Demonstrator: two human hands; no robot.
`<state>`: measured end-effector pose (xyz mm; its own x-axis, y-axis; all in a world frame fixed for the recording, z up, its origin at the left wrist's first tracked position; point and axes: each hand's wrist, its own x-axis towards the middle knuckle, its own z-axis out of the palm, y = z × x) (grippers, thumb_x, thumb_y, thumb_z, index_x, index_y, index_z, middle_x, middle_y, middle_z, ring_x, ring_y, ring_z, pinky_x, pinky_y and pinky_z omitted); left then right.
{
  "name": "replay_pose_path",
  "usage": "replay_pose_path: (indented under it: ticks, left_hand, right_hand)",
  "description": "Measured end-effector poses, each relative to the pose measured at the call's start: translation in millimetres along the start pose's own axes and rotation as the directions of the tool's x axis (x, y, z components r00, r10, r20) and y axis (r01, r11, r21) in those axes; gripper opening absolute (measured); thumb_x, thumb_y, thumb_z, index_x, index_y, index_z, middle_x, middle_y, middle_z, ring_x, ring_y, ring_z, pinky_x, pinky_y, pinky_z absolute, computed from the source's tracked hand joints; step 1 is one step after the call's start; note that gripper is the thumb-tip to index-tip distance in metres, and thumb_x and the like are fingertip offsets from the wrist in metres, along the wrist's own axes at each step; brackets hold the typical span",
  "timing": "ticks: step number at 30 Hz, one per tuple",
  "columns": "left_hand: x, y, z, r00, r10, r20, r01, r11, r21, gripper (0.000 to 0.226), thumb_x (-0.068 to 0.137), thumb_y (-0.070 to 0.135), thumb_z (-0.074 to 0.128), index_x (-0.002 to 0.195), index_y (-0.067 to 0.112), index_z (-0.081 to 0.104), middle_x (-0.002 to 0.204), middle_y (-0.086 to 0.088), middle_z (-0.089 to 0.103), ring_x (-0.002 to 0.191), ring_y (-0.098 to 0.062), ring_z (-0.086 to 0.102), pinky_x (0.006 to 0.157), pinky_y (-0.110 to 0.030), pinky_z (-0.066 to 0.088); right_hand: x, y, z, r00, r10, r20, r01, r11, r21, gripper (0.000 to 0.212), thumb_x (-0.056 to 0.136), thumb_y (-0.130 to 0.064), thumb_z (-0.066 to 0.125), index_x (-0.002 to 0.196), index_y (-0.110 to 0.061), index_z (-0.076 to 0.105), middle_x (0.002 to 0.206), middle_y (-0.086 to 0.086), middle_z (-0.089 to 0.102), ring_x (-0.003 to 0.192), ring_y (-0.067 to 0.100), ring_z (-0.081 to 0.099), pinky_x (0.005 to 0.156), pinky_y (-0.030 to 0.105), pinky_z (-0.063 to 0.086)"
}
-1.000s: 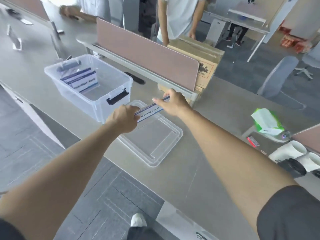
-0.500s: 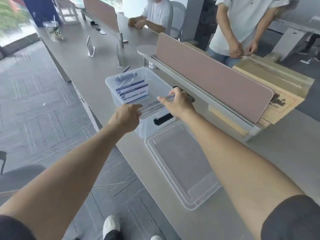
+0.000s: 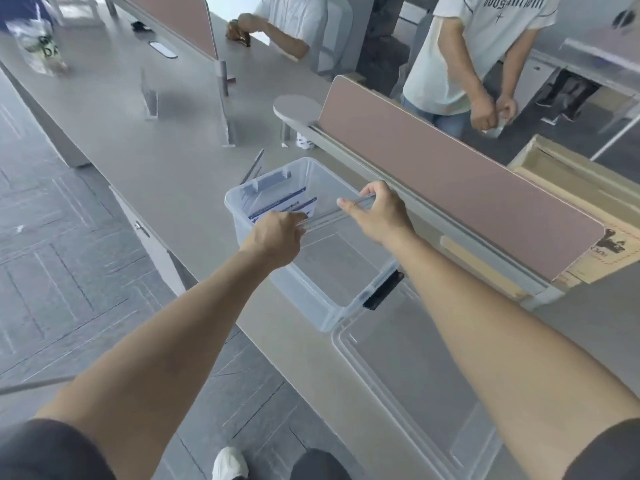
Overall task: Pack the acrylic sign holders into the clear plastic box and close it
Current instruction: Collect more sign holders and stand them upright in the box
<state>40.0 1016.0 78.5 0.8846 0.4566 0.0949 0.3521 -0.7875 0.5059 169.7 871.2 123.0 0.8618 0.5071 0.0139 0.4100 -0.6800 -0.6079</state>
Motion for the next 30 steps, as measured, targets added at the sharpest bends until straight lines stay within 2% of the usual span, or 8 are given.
replay_pose_path:
  ticks: [6, 10, 13, 17, 23, 27, 29, 30]
  left_hand:
    - [51.0, -19.9, 9.1, 0.987, 0.033, 0.155, -0.039, 0.999, 0.035, 0.032, 0.096, 0.022, 0.05, 0.126, 0.023, 0.061, 0.115, -0.016, 0.064, 0.105, -0.039, 0.058, 0.085, -0.043, 0.051]
    - [86.8, -28.9, 23.2, 0.963, 0.029, 0.268, -0.051, 0.996, 0.075, 0.029, 0.096, 0.025, 0.05, 0.123, 0.025, 0.061, 0.112, -0.014, 0.062, 0.102, -0.037, 0.059, 0.081, -0.041, 0.052]
    - [107.4, -34.0, 36.0, 0.902, -0.013, 0.431, -0.057, 0.987, 0.149, 0.013, 0.094, 0.022, 0.045, 0.099, 0.022, 0.057, 0.096, -0.007, 0.054, 0.095, -0.034, 0.059, 0.071, -0.036, 0.049]
    - [127.6, -43.6, 57.0, 0.779, -0.094, 0.62, -0.043, 0.978, 0.202, 0.031, 0.088, 0.012, 0.043, 0.109, 0.027, 0.06, 0.094, -0.003, 0.054, 0.082, -0.026, 0.056, 0.064, -0.031, 0.044]
    - [150.3, -60.4, 82.7, 0.671, -0.138, 0.728, -0.06, 0.969, 0.239, 0.053, 0.081, 0.003, 0.044, 0.118, 0.037, 0.06, 0.092, -0.001, 0.059, 0.081, -0.023, 0.061, 0.058, -0.03, 0.047]
    - [156.1, -72.7, 97.3, 0.664, -0.117, 0.738, -0.056, 0.977, 0.205, 0.039, 0.081, 0.0, 0.046, 0.107, 0.021, 0.064, 0.075, 0.002, 0.055, 0.072, -0.022, 0.055, 0.054, -0.028, 0.042]
    - [158.0, -76.9, 96.1, 0.67, -0.089, 0.737, -0.056, 0.984, 0.17, 0.037, 0.084, -0.001, 0.046, 0.109, 0.019, 0.064, 0.083, 0.001, 0.062, 0.079, -0.023, 0.059, 0.06, -0.032, 0.047]
    - [159.7, -79.9, 93.2, 0.674, -0.078, 0.735, -0.041, 0.989, 0.142, 0.036, 0.086, 0.001, 0.048, 0.113, 0.02, 0.064, 0.095, -0.001, 0.067, 0.088, -0.024, 0.063, 0.07, -0.035, 0.052]
  right_hand:
    - [39.9, 8.7, 17.4, 0.995, 0.096, 0.003, -0.096, 0.995, 0.028, 0.053, 0.083, -0.056, 0.069, 0.114, -0.016, 0.052, 0.124, 0.007, 0.055, 0.096, 0.018, 0.048, 0.074, 0.025, 0.037]
    - [71.4, 24.6, 30.9, 0.991, 0.135, 0.012, -0.135, 0.991, 0.003, 0.055, 0.082, -0.057, 0.069, 0.115, -0.016, 0.053, 0.114, 0.002, 0.054, 0.093, 0.019, 0.049, 0.057, 0.019, 0.031]
    - [96.2, 48.2, 51.4, 0.984, 0.155, 0.089, -0.161, 0.985, 0.068, 0.054, 0.08, -0.054, 0.073, 0.112, -0.015, 0.054, 0.114, 0.002, 0.056, 0.103, 0.022, 0.054, 0.071, 0.026, 0.038]
    - [115.9, 79.9, 88.4, 0.954, 0.212, 0.212, -0.231, 0.971, 0.067, 0.057, 0.079, -0.056, 0.073, 0.114, -0.015, 0.053, 0.119, 0.004, 0.057, 0.108, 0.022, 0.054, 0.079, 0.029, 0.041]
    - [131.8, 102.7, 126.7, 0.921, 0.28, 0.271, -0.307, 0.95, 0.062, 0.059, 0.077, -0.053, 0.076, 0.115, -0.015, 0.053, 0.12, 0.005, 0.057, 0.097, 0.018, 0.052, 0.078, 0.026, 0.041]
    - [135.9, 104.9, 146.0, 0.923, 0.271, 0.274, -0.297, 0.953, 0.057, 0.057, 0.079, -0.047, 0.078, 0.117, -0.013, 0.054, 0.124, 0.007, 0.056, 0.096, 0.016, 0.048, 0.079, 0.025, 0.037]
    - [135.1, 102.5, 150.7, 0.926, 0.278, 0.257, -0.304, 0.95, 0.066, 0.056, 0.08, -0.046, 0.077, 0.119, -0.013, 0.053, 0.127, 0.008, 0.054, 0.099, 0.017, 0.048, 0.079, 0.024, 0.036]
    - [134.5, 100.2, 151.8, 0.924, 0.287, 0.252, -0.314, 0.946, 0.075, 0.059, 0.081, -0.046, 0.076, 0.124, -0.014, 0.051, 0.131, 0.009, 0.052, 0.104, 0.02, 0.05, 0.081, 0.024, 0.035]
